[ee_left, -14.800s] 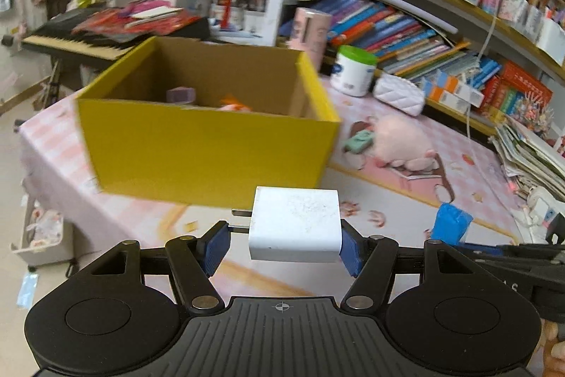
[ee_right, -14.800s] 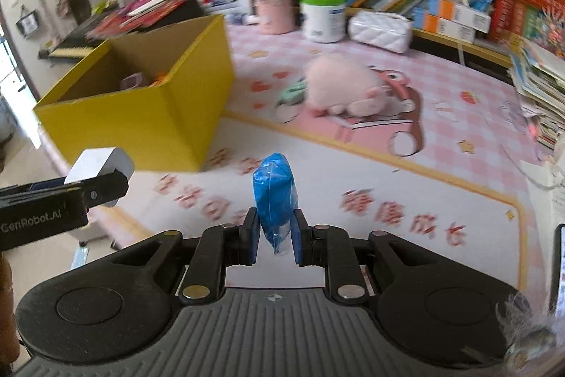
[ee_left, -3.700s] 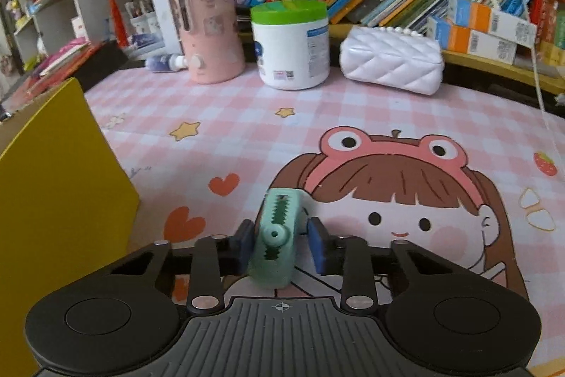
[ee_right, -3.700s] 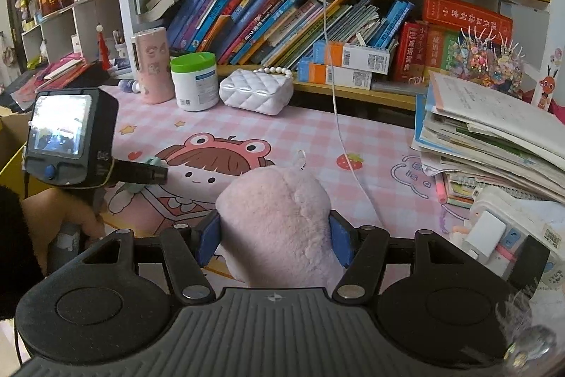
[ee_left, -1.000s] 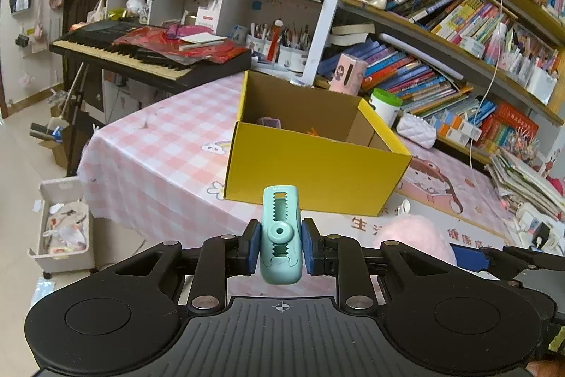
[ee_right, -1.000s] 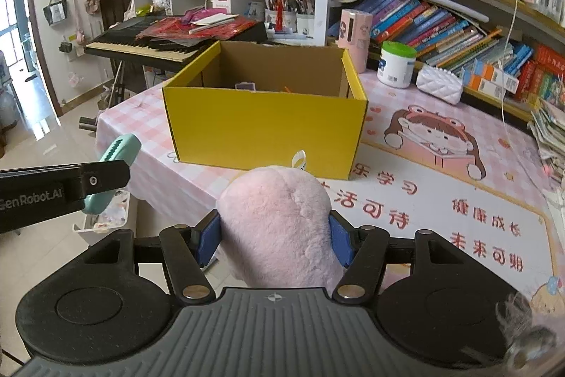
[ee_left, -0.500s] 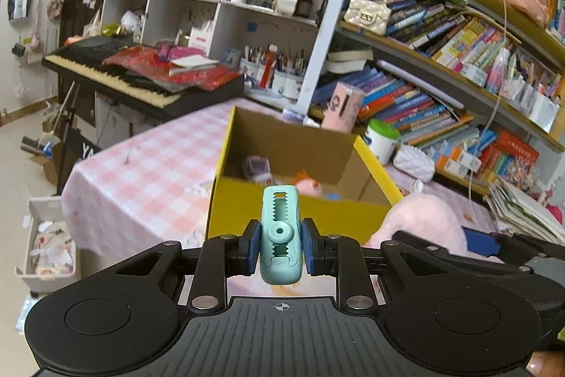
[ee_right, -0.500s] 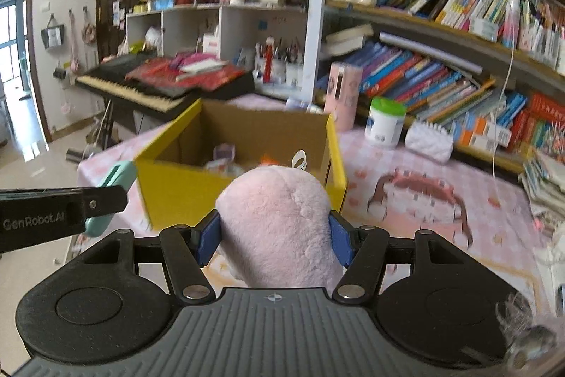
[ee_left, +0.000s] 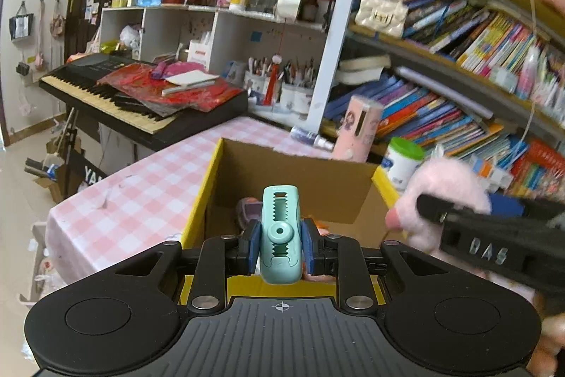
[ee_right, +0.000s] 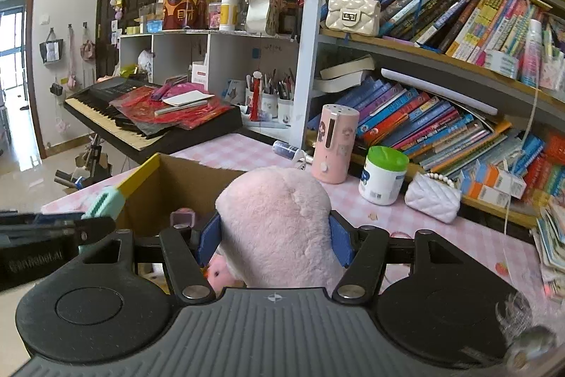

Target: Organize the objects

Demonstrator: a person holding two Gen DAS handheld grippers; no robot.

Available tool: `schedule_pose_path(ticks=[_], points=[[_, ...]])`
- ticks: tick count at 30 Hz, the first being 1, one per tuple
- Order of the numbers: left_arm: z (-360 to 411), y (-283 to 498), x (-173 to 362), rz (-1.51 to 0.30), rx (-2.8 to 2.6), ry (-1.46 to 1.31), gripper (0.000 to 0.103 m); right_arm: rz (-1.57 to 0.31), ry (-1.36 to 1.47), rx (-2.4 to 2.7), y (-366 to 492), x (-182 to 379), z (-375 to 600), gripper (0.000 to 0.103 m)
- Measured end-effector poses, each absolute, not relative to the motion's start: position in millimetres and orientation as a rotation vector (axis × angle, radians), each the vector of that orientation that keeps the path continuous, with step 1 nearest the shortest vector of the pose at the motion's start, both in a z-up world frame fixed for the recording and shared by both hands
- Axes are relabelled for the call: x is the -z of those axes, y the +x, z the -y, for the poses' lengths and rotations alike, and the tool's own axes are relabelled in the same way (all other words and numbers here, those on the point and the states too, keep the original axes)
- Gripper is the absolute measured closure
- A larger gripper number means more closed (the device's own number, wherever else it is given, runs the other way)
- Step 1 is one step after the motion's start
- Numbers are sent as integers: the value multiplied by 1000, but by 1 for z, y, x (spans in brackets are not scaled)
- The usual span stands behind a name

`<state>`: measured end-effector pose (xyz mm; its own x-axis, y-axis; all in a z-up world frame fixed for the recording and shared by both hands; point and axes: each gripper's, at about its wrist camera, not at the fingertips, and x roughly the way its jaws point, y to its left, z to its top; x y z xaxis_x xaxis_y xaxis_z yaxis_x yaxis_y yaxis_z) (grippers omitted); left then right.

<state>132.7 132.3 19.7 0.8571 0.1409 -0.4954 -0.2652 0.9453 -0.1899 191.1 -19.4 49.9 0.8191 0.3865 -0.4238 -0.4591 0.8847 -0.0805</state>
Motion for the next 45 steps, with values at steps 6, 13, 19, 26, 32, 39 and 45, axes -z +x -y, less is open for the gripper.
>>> schedule_pose_path(ticks=[6, 13, 19, 26, 32, 39, 45], points=[[-123, 166, 1, -579, -241, -184, 80, -431, -207, -484, 226, -40, 12, 43], [-110, 190, 19, -657, -240, -83, 81, -442, -291, -550, 248, -24, -5, 50], [-110, 199, 24, -674, -256, -83, 80, -516, -330, -601, 268, -11, -16, 70], [-110, 204, 28, -677, -277, -88, 77, -624, -321, -599, 289, 7, -16, 70], [-109, 205, 28, -683, -286, -86, 68, -588, -397, -618, 279, 18, -23, 64], [-110, 180, 9, -582, -323, -126, 39, -532, -297, -565, 266, 2, -9, 51], [-109, 156, -7, -510, -319, -134, 23, -393, -195, -472, 231, -25, 16, 39]])
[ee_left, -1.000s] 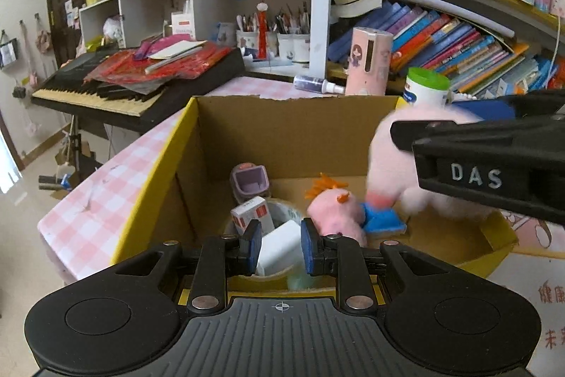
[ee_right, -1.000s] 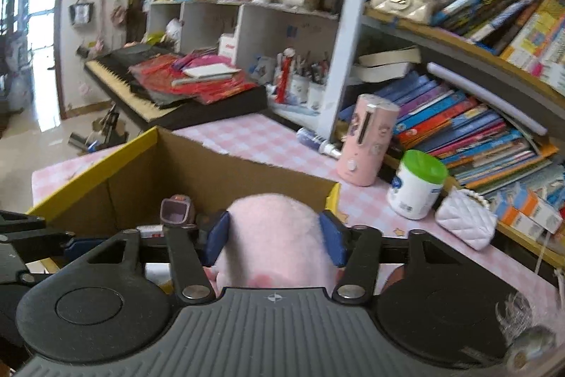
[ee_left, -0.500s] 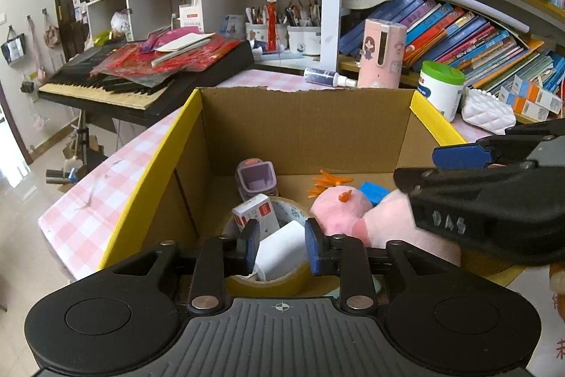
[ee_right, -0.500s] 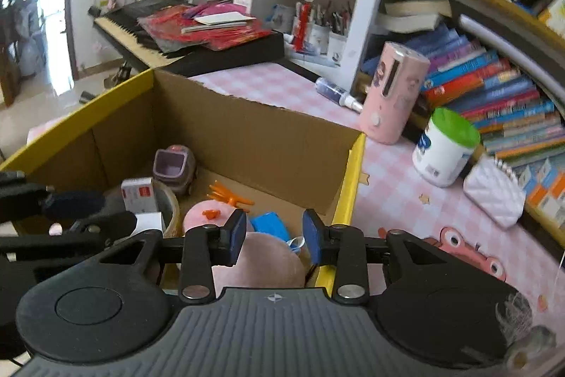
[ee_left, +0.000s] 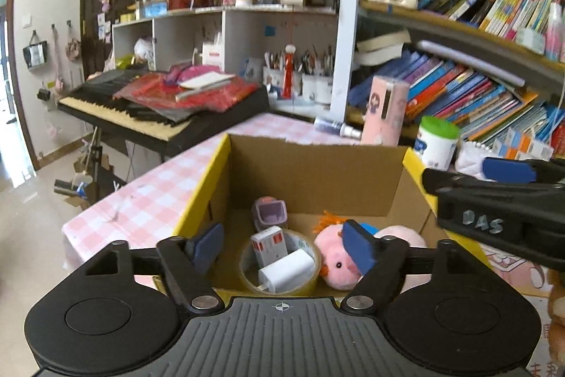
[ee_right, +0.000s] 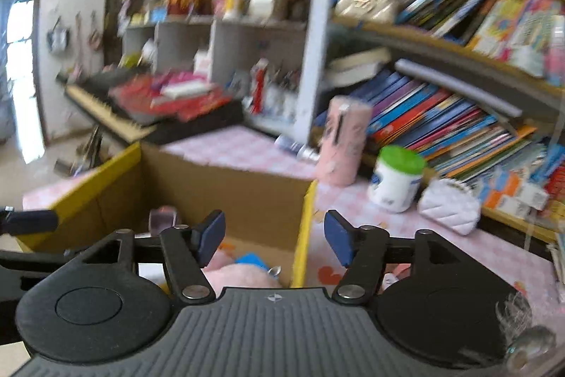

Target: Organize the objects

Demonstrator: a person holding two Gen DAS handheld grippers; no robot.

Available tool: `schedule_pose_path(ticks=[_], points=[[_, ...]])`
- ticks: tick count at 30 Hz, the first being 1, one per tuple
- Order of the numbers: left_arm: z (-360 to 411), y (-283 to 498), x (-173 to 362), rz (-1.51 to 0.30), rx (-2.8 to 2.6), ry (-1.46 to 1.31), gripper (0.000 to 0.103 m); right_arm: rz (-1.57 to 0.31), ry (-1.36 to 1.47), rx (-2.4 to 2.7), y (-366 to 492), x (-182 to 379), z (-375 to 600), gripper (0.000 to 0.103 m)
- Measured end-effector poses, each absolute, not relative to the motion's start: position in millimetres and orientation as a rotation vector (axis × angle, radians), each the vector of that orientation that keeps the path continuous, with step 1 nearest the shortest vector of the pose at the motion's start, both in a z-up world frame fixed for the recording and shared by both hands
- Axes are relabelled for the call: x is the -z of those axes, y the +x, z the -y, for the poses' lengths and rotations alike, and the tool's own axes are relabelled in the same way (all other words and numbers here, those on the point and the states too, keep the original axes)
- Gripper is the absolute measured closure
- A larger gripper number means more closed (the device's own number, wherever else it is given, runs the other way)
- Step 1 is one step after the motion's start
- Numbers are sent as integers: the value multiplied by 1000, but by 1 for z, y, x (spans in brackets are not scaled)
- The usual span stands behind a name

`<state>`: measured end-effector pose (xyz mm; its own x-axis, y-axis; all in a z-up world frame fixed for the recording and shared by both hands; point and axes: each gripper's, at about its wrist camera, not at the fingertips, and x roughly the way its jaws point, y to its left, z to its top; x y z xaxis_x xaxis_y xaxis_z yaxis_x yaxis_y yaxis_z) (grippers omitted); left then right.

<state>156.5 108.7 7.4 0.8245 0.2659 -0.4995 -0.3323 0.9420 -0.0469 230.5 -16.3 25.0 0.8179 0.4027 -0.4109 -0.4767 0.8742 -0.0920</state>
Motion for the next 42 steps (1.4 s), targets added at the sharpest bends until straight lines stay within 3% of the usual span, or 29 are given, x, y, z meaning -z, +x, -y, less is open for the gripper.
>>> schedule_pose_path(ticks=[5, 9, 16, 24, 42], points=[[-105, 135, -14, -480, -283, -106, 14, -379, -127, -367, 203, -33, 34, 36], [-105, 115, -13, -473, -272, -103, 7, -398, -111, -288, 180, -30, 40, 26], [-107, 78, -4, -509, -258, -100, 4, -427, -149, -208, 131, -18, 39, 12], [-106, 40, -2, -530, -237, -113, 1, -479, -165, -142, 77, -5, 46, 5], [-58, 2, -4, -502, -52, -69, 0, -556, -119, 40, -3, 11, 79, 1]])
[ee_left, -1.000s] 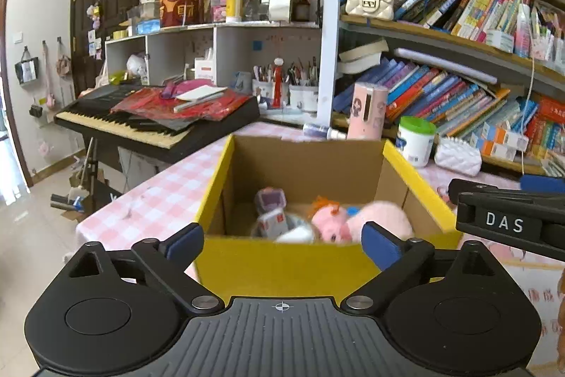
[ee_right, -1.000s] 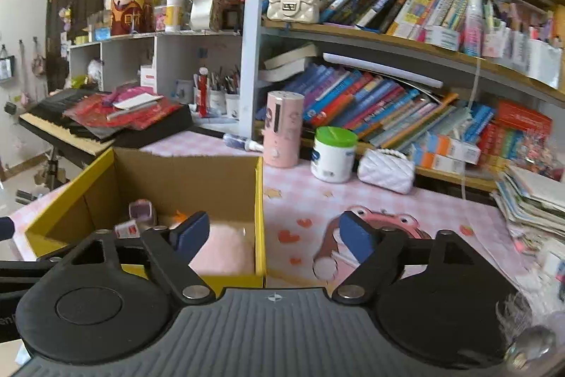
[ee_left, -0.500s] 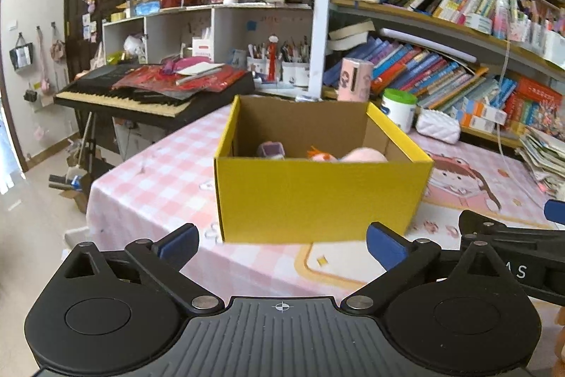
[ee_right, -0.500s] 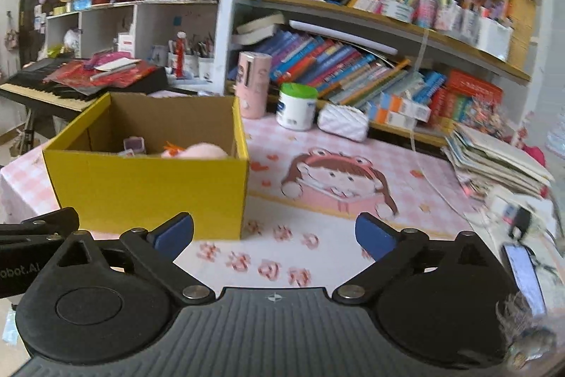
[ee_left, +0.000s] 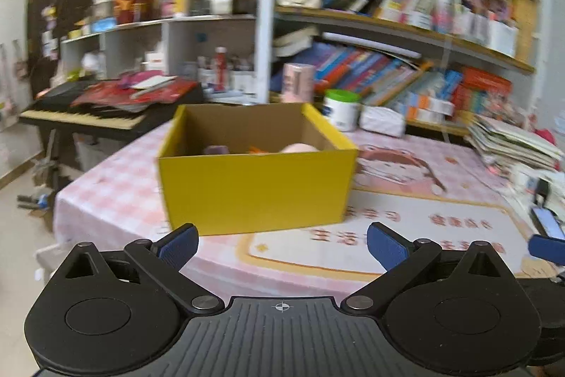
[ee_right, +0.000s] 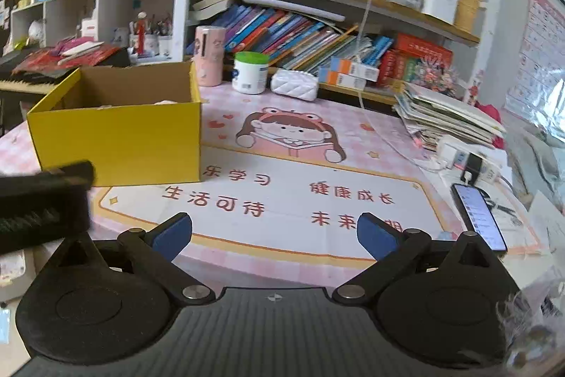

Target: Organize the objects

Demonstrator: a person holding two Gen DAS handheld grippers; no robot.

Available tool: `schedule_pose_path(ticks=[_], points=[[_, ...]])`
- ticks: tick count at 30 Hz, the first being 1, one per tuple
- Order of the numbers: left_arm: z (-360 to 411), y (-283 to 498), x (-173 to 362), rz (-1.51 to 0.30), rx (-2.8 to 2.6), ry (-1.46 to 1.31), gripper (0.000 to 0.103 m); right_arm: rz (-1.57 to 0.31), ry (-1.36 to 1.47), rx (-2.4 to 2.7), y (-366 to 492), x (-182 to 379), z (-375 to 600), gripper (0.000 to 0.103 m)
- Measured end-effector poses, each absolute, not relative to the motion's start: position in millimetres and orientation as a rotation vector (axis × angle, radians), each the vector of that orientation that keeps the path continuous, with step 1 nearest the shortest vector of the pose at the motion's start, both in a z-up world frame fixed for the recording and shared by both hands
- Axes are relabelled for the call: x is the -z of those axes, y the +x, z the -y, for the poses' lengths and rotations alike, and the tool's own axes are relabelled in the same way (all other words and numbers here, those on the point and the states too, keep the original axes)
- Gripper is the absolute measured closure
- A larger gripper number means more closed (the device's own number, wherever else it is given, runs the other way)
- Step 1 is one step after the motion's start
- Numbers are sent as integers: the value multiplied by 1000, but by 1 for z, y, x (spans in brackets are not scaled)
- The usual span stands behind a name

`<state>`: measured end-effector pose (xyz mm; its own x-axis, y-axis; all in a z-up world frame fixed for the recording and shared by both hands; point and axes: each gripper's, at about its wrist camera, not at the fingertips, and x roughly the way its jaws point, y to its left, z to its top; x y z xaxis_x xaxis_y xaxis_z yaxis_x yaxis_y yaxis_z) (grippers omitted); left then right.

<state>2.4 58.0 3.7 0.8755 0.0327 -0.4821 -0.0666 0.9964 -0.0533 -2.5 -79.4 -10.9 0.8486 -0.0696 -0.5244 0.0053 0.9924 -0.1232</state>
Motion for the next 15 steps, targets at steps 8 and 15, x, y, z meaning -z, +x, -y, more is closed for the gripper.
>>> schedule_pose_path(ticks=[8, 15], points=[[-27, 7, -4, -531, 41, -60, 0, -596, -54, 149, -12, 7, 101, 0], [-15, 2, -2, -576, 46, -41, 0, -619, -25, 178, -17, 12, 116, 0]])
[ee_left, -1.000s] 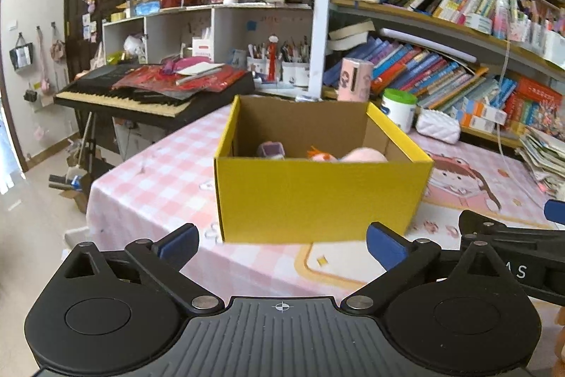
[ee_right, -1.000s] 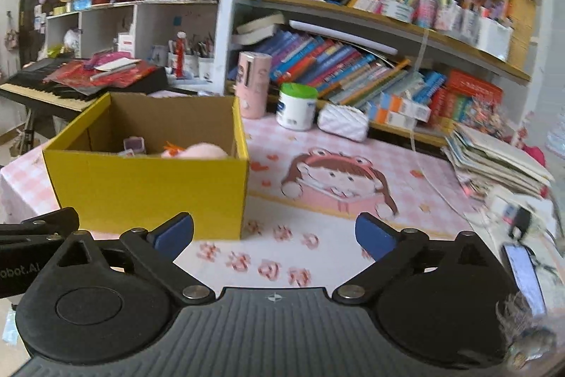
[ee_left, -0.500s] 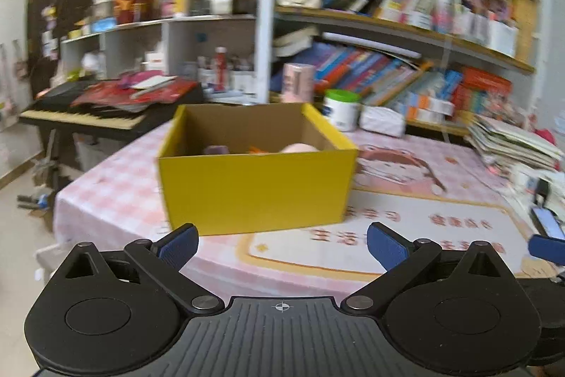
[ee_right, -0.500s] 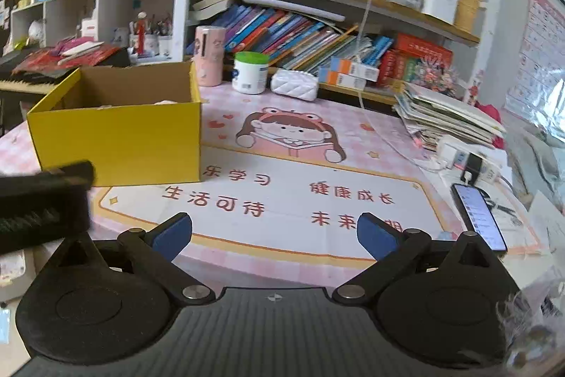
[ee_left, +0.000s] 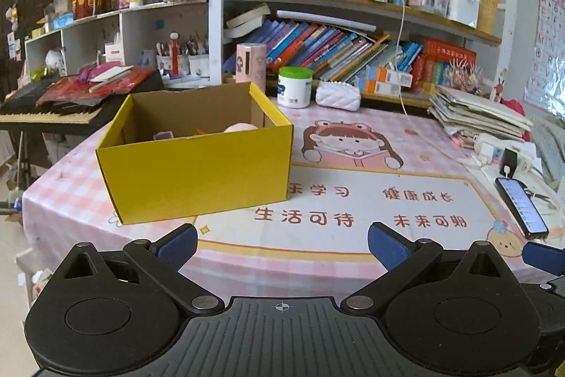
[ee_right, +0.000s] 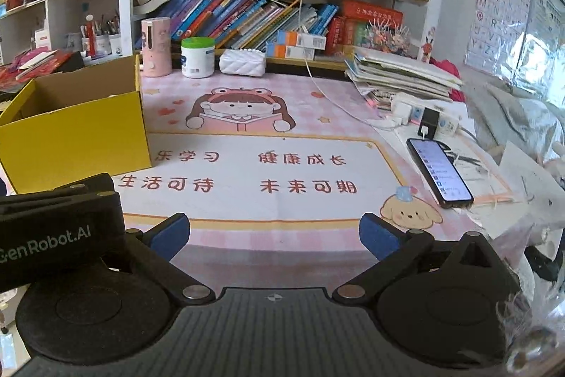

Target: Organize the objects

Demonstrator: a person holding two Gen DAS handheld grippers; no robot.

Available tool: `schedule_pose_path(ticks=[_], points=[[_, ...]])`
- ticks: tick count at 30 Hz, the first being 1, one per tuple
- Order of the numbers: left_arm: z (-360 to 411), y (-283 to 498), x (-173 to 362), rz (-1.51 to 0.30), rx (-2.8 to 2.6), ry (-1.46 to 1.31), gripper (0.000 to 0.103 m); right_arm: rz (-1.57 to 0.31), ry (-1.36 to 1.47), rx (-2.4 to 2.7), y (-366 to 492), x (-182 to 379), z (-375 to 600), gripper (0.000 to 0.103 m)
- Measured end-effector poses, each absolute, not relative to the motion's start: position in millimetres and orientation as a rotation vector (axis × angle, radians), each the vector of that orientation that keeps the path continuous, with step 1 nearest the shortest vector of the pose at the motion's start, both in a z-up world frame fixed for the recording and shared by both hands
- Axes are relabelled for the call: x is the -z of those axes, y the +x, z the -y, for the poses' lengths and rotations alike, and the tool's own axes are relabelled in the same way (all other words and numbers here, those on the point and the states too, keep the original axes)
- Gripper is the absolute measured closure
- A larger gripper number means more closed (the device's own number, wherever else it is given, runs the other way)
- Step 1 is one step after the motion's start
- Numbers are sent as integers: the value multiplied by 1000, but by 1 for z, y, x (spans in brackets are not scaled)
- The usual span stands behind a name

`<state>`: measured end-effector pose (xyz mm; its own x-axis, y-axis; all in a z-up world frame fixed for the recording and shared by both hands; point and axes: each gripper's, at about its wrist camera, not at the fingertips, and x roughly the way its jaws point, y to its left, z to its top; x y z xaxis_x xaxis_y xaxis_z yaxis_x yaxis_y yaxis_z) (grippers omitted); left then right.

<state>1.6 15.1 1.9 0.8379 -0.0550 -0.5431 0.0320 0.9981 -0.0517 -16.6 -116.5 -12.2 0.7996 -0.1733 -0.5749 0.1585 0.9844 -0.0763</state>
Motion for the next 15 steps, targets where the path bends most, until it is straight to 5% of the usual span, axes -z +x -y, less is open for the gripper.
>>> schedule_pose_path(ticks=[15], points=[[-10, -3, -4, -597, 39, -42, 0, -630, -29, 158, -19, 11, 122, 0]])
